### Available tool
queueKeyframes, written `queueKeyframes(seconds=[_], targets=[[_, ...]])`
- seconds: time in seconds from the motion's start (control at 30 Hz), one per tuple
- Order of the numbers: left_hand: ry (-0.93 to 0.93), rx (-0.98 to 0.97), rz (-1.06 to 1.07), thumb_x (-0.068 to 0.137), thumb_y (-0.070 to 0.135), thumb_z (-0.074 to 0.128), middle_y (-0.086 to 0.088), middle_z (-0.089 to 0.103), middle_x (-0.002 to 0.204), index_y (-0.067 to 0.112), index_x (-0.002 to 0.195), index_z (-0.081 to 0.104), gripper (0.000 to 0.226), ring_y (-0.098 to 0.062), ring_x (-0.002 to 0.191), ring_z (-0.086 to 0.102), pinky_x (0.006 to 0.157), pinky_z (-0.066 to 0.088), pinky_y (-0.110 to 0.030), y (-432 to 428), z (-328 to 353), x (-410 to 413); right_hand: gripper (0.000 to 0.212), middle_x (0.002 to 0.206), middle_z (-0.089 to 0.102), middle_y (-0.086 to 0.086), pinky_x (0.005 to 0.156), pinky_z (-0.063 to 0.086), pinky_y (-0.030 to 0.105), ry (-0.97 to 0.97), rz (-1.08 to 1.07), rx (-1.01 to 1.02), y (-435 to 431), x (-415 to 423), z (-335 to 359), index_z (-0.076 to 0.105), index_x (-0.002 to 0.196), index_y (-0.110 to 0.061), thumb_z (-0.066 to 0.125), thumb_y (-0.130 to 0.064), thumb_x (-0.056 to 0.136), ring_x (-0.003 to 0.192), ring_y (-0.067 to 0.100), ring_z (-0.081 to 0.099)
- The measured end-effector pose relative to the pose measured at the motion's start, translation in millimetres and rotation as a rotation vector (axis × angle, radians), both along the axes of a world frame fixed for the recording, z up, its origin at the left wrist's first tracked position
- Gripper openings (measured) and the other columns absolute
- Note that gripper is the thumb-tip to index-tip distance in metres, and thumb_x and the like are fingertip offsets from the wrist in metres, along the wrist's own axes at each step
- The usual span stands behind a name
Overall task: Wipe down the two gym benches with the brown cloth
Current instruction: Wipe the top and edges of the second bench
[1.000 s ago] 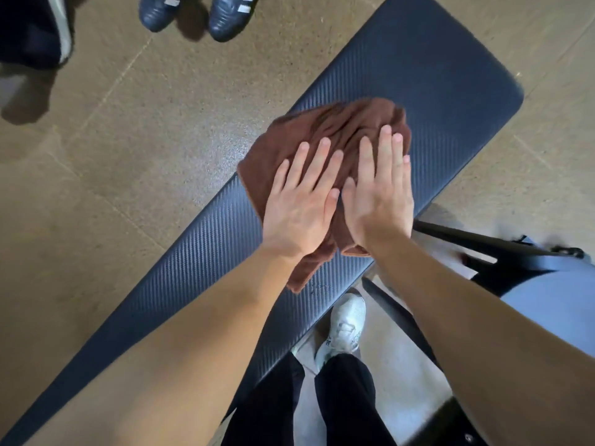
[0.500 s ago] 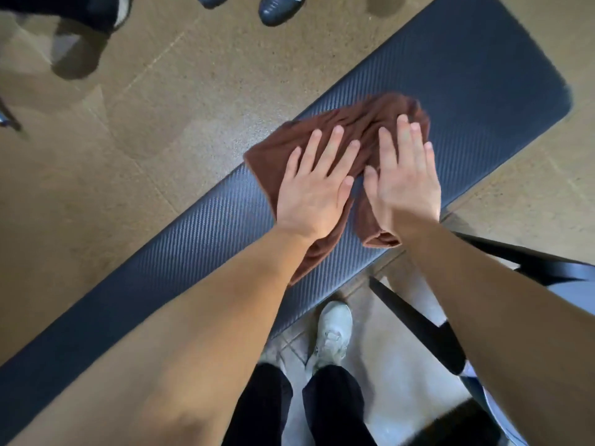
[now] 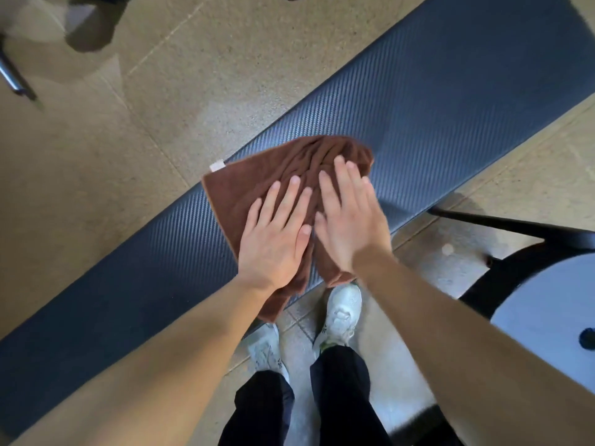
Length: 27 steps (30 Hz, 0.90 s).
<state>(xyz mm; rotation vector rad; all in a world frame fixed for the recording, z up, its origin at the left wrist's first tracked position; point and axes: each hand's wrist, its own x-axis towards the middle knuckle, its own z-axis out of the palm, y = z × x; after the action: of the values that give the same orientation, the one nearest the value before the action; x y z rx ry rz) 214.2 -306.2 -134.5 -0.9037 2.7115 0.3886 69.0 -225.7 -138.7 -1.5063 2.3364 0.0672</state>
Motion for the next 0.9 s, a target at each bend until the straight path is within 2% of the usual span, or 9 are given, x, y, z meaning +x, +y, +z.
queueKeyframes(seconds=[0.17,0.33,0.47,0.57,0.63,0.73,0.9], targets=[[0.116,-0.027,0.035,0.105,0.042,0.017,0.003,0.003,0.166,0.028,0.158,0.012,0.054,-0.023,0.152,0.007,0.119,0.017,-0.045,-32.7,-9.8,-68.8,0.065,0.167,0.003,0.012,0.125,0.004,0.044,0.027,-0.125,-0.074,-29.7,-63.5,-3.7,0.017,0.158,-0.011,0.031,-0.041,0.102,0.154,0.029,0.000],[0.169,-0.029,0.066,0.106,0.039,0.019,0.004,0.005,0.166,0.027,0.158,0.013,0.054,-0.021,0.153,0.004,0.122,0.011,-0.044,-39.6,-16.8,-82.1,0.064,0.167,0.001,0.014,0.126,0.005,0.046,0.045,-0.318,-0.099,-44.8,-49.1,-3.8,0.016,0.158,-0.009,0.030,-0.034,0.101,0.154,0.030,-0.001],[0.131,-0.009,0.130,0.106,0.035,0.023,0.004,0.003,0.166,0.024,0.158,0.012,0.054,-0.020,0.153,0.003,0.123,0.012,-0.044,-12.1,-11.0,-8.7,0.065,0.166,0.005,0.020,0.125,0.012,0.049,0.031,-0.222,-0.129,-30.4,18.2,0.6,0.019,0.157,-0.008,0.032,-0.032,0.098,0.153,0.035,0.004],[0.055,0.003,0.140,0.107,0.035,0.023,0.003,0.003,0.166,0.022,0.158,0.013,0.055,-0.021,0.153,0.002,0.122,0.014,-0.045,5.2,-2.2,54.2,0.069,0.165,0.005,0.021,0.125,0.009,0.049,-0.046,-0.056,-0.081,-14.8,67.3,5.3,0.019,0.157,-0.007,0.033,-0.036,0.096,0.154,0.036,0.003],[0.029,-0.001,0.114,0.107,0.037,0.022,0.002,0.005,0.166,0.022,0.158,0.014,0.055,-0.022,0.153,0.003,0.121,0.017,-0.046,5.9,0.1,69.3,0.068,0.166,0.005,0.019,0.125,0.008,0.048,-0.050,0.062,-0.062,-11.2,68.9,2.8,0.019,0.157,-0.009,0.035,-0.037,0.098,0.154,0.034,0.003],[0.041,-0.030,0.093,0.106,0.040,0.022,0.000,0.006,0.166,0.025,0.158,0.015,0.054,-0.025,0.152,0.007,0.119,0.019,-0.046,-11.2,-3.2,46.4,0.066,0.166,0.009,0.015,0.125,0.010,0.046,0.013,0.116,-0.070,-22.3,30.6,-1.8,0.022,0.157,-0.012,0.035,-0.042,0.100,0.154,0.031,0.008],[0.134,-0.037,0.138,0.105,0.041,0.019,0.001,0.005,0.166,0.028,0.158,0.014,0.054,-0.024,0.153,0.005,0.121,0.015,-0.045,-43.1,-9.2,-18.7,0.065,0.166,0.008,0.016,0.125,0.009,0.047,0.039,-0.055,-0.108,-41.2,-1.0,-1.6,0.021,0.157,-0.009,0.031,-0.042,0.102,0.154,0.032,0.005]])
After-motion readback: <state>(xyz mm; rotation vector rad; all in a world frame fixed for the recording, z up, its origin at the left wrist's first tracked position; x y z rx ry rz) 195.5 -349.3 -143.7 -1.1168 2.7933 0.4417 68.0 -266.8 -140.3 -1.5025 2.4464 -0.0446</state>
